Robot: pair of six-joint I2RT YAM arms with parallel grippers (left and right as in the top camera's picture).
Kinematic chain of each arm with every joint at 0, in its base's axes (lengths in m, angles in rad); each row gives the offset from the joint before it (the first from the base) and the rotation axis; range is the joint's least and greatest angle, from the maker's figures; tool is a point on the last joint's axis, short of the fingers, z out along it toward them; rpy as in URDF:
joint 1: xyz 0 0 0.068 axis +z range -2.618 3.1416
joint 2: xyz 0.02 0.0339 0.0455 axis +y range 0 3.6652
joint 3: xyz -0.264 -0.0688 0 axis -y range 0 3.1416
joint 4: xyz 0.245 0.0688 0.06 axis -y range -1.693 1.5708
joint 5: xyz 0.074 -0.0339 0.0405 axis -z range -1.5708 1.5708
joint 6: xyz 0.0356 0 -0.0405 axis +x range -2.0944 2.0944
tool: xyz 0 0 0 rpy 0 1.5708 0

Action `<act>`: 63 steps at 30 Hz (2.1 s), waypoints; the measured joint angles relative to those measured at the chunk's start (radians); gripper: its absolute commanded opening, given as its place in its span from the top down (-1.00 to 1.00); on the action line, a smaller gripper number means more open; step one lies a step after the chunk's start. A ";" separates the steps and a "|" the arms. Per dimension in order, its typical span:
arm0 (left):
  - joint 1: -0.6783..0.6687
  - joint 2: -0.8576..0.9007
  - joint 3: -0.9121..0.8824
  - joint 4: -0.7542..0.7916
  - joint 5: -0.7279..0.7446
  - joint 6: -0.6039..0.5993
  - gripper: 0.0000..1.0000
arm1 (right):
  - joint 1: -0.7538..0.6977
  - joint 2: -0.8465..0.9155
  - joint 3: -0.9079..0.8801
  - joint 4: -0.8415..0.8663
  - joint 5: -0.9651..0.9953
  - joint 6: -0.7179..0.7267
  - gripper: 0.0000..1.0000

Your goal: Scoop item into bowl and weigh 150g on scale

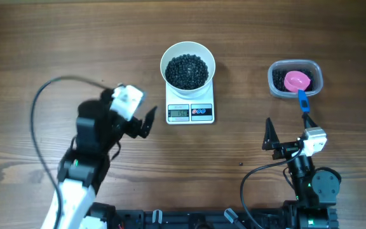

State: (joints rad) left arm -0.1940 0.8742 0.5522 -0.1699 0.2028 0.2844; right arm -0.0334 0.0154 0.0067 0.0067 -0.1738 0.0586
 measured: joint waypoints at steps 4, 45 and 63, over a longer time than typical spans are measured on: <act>0.003 -0.241 -0.205 0.149 -0.114 -0.107 -1.00 | 0.000 -0.001 0.000 0.000 0.000 0.000 -0.99; 0.112 -0.860 -0.538 0.095 -0.183 -0.219 -1.00 | 0.000 -0.002 0.000 0.000 0.000 0.000 -0.99; 0.112 -0.860 -0.538 0.095 -0.183 -0.220 -1.00 | 0.000 -0.002 0.000 0.000 0.000 0.000 -0.99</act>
